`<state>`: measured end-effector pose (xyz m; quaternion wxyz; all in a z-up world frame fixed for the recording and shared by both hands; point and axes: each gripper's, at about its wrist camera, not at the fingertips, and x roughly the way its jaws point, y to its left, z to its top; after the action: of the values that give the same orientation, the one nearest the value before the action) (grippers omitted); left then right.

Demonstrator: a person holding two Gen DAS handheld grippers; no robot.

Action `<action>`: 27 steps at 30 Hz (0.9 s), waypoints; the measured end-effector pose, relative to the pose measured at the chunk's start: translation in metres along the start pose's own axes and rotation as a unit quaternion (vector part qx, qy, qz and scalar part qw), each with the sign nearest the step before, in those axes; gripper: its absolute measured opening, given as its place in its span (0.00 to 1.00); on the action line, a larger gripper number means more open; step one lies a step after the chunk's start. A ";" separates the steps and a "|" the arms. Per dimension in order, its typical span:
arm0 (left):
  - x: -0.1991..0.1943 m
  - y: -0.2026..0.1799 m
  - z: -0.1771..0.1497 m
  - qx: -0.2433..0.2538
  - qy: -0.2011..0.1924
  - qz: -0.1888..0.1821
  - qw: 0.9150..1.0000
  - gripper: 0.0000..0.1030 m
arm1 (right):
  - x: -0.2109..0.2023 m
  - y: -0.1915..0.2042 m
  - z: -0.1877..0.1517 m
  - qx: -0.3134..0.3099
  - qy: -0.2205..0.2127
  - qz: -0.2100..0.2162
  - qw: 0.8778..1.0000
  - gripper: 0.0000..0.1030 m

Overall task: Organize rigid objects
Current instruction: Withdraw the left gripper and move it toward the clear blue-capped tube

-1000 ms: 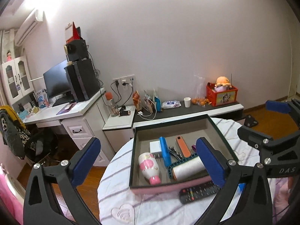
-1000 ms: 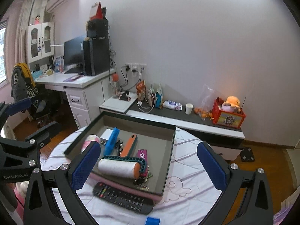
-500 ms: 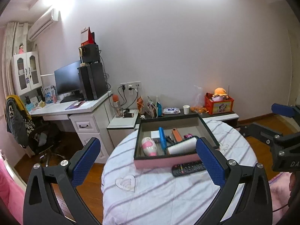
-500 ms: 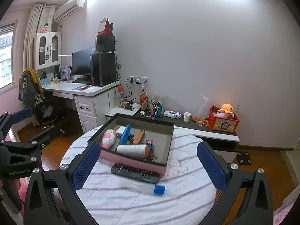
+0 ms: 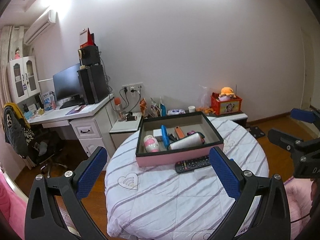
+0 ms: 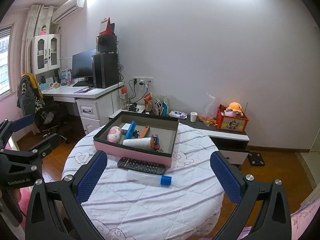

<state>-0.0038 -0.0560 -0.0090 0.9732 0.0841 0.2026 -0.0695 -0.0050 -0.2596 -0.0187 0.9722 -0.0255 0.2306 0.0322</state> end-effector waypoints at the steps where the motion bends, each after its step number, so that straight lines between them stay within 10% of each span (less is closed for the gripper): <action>1: 0.004 -0.001 -0.003 0.002 0.006 -0.003 1.000 1.00 | 0.003 -0.003 -0.002 0.002 0.004 -0.001 1.000 1.00; 14: 0.095 -0.039 -0.050 0.035 0.120 -0.039 0.991 1.00 | 0.085 -0.041 -0.056 0.038 0.105 0.003 0.994 1.00; 27: 0.166 -0.059 -0.088 0.059 0.205 -0.069 0.974 1.00 | 0.194 -0.052 -0.088 0.095 0.184 0.097 0.973 1.00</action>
<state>0.1030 -0.1139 -0.1639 0.8970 0.1399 0.3990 -0.1292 0.1326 -0.3073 -0.1827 0.9031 0.0844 0.4091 0.0992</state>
